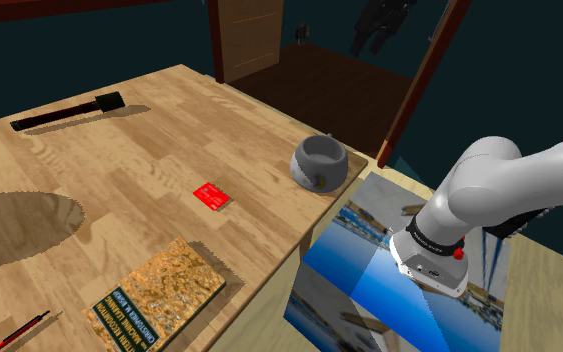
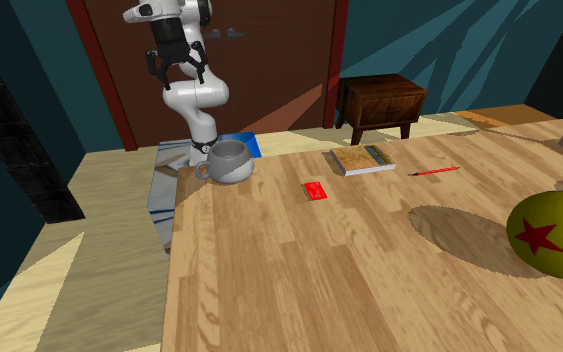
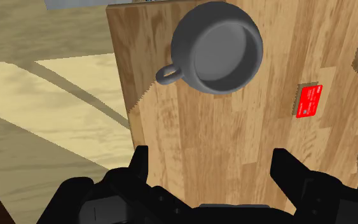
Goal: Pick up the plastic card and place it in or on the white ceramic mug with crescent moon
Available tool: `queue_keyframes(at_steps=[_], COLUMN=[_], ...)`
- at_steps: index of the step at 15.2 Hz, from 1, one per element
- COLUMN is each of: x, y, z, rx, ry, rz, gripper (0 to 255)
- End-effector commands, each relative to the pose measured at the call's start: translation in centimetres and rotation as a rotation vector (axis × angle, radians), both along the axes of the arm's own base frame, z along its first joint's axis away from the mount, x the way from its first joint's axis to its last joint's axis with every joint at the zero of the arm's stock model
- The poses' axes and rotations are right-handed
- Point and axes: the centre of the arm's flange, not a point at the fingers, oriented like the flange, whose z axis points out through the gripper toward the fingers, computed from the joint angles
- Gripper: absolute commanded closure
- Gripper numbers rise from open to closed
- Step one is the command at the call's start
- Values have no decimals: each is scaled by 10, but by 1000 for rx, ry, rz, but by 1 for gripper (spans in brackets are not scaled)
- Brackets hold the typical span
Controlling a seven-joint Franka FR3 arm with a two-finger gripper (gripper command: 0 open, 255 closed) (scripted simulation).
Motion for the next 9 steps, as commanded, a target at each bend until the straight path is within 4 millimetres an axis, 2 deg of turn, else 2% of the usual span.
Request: queue_keyframes(at_steps=[1,9], x=[0,84], y=[0,79], z=[0,-42], rx=[0,-21], ry=[0,180], rz=[0,39], gripper=[0,0])
